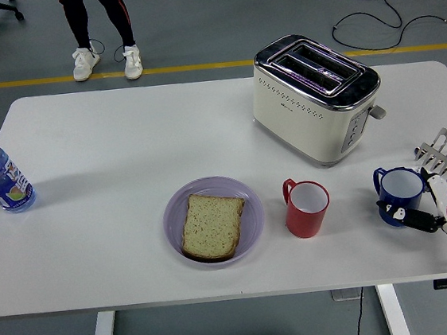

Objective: Pick up the cup,pour liquid into bread,place the cup on the desk

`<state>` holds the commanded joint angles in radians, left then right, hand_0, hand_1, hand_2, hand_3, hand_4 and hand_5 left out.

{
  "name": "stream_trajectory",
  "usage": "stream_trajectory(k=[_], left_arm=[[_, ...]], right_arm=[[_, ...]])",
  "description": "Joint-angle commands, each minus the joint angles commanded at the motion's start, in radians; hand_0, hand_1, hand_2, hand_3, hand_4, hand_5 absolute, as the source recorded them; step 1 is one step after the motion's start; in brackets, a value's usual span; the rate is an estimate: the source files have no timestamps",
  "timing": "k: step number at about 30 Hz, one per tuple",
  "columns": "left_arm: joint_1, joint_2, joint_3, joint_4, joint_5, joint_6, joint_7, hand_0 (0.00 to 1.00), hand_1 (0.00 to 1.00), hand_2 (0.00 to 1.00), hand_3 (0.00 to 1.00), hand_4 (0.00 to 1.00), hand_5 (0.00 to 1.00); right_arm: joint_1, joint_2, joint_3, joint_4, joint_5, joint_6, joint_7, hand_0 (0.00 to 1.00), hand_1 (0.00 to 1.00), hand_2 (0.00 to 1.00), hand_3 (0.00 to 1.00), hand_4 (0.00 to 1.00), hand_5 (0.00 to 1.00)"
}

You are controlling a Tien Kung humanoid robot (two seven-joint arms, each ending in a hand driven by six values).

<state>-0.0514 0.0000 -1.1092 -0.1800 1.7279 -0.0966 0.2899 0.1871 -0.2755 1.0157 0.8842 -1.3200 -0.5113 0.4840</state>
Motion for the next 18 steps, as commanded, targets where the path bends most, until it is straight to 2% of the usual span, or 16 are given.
stream_trajectory(k=[10, 11, 16, 17, 18], left_arm=[[-0.007, 0.000, -0.009, 0.000, 0.005, 0.001, 0.000, 0.656, 0.689, 0.705, 0.592, 0.316, 0.876], [-0.008, 0.000, -0.009, 0.000, 0.005, 0.001, 0.000, 0.656, 0.689, 0.705, 0.592, 0.316, 0.876], [-0.011, 0.000, -0.004, 0.000, -0.003, 0.002, -0.001, 0.656, 0.689, 0.705, 0.592, 0.316, 0.876], [-0.011, 0.000, -0.004, 0.000, -0.003, 0.002, -0.001, 0.656, 0.689, 0.706, 0.592, 0.322, 0.884], [-0.011, 0.000, -0.004, 0.000, -0.001, 0.001, -0.001, 0.656, 0.689, 0.706, 0.592, 0.322, 0.884]], right_arm=[[0.004, -0.002, 0.013, -0.001, -0.035, 0.001, -0.028, 0.555, 0.523, 0.701, 0.850, 0.912, 0.002], [0.003, -0.002, 0.014, 0.000, -0.037, 0.000, -0.028, 0.565, 0.539, 0.730, 0.890, 0.927, 0.002], [0.004, -0.006, 0.020, 0.011, -0.041, 0.002, -0.032, 0.565, 0.539, 0.730, 0.890, 0.927, 0.002], [0.003, -0.007, 0.021, 0.012, -0.041, 0.002, -0.034, 0.578, 0.564, 0.833, 0.973, 0.928, 0.002], [0.002, -0.008, 0.023, 0.014, -0.044, 0.002, -0.038, 0.578, 0.564, 0.833, 0.973, 0.928, 0.002]])
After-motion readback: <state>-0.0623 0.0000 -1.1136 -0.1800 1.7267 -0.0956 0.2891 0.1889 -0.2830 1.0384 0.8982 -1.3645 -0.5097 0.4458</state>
